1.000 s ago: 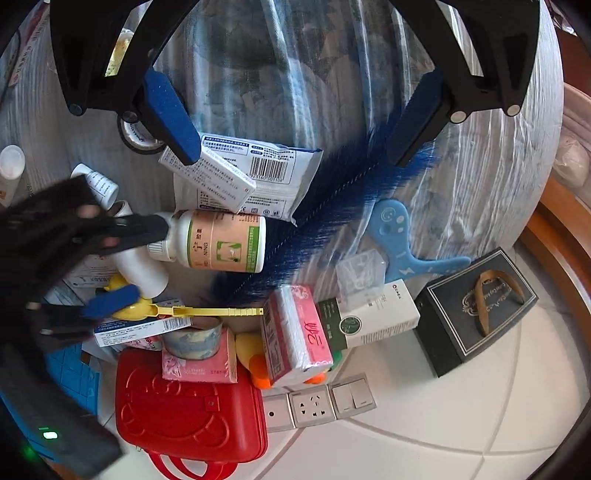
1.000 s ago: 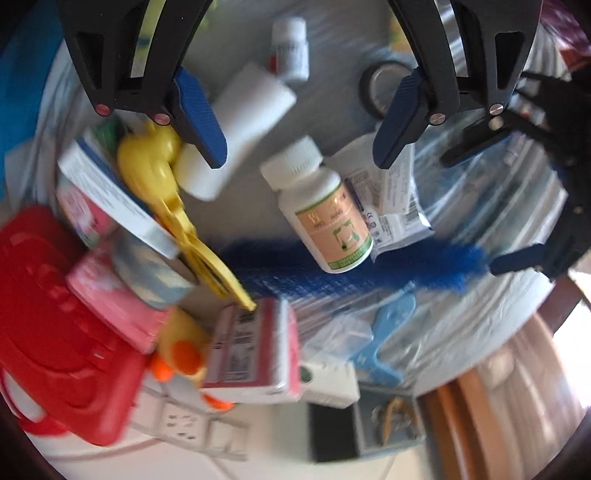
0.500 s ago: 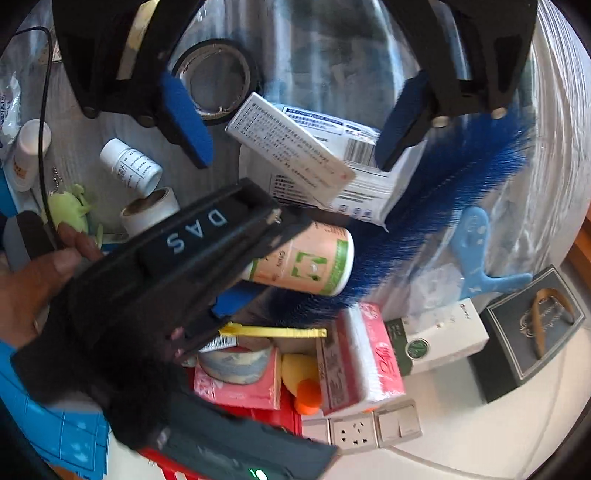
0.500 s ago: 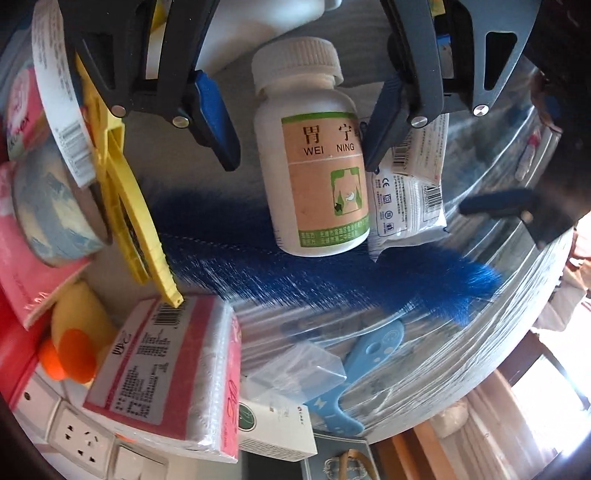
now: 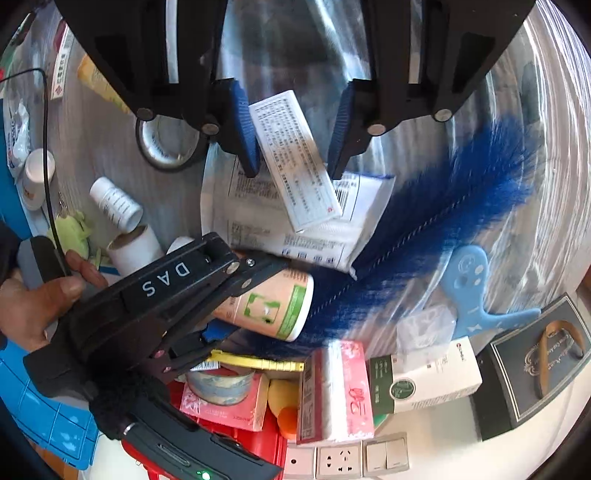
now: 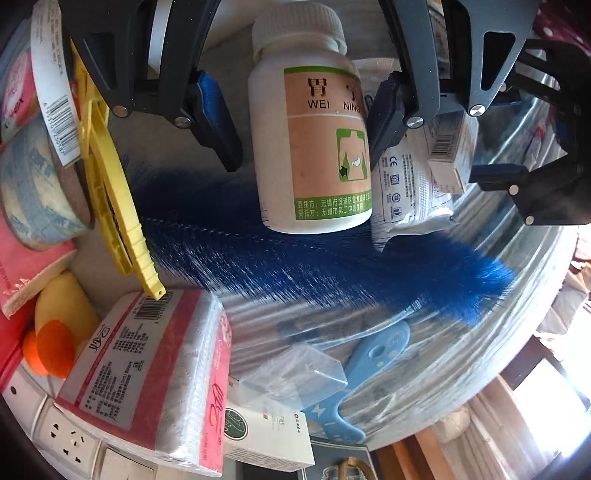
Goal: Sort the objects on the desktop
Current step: 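Grasp the white medicine box with the left tool while the right grasps the white pill bottle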
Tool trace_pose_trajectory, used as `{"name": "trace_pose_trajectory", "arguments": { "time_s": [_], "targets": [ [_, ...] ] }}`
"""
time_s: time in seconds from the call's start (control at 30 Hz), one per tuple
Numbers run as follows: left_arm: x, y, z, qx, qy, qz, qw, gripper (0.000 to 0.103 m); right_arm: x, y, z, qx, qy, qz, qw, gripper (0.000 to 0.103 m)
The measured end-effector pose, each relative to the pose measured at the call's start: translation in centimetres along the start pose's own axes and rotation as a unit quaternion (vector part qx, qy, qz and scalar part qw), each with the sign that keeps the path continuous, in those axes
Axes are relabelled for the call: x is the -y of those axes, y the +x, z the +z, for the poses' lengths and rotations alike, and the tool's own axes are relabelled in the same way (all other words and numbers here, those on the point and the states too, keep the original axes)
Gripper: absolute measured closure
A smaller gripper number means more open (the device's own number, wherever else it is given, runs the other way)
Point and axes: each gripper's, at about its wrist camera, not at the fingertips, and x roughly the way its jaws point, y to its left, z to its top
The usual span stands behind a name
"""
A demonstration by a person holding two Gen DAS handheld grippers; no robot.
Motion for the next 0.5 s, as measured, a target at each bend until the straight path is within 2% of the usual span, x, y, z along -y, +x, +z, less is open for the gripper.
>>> {"name": "trace_pose_trajectory", "arguments": {
  "time_s": [0.07,0.17,0.2,0.23,0.3,0.5],
  "targets": [
    [-0.2,0.0,-0.4,-0.005,-0.005,-0.001,1.0,0.067,-0.6,0.2,0.0,-0.006,-0.012,-0.027,1.0,0.038],
    [-0.3,0.4,-0.3,-0.011,-0.009,-0.008,0.9999,0.067,-0.6,0.2,0.1,-0.007,0.01,-0.043,0.999,0.04],
    [-0.3,0.5,-0.6,-0.015,-0.003,-0.009,0.9998,0.067,-0.6,0.1,0.0,-0.005,0.021,-0.048,0.999,0.046],
    [-0.2,0.4,-0.8,-0.014,0.003,-0.008,0.9999,0.07,-0.8,-0.1,-0.2,-0.004,0.029,-0.058,0.998,0.05],
    [-0.3,-0.1,-1.1,-0.012,0.008,-0.013,0.9998,0.078,-1.1,-0.5,-0.9,0.002,0.037,-0.08,0.996,0.051],
    [-0.4,-2.9,-1.2,0.021,0.027,-0.006,0.9994,0.078,0.5,-4.1,-3.4,0.059,0.142,-0.058,0.986,0.051]
  ]
}}
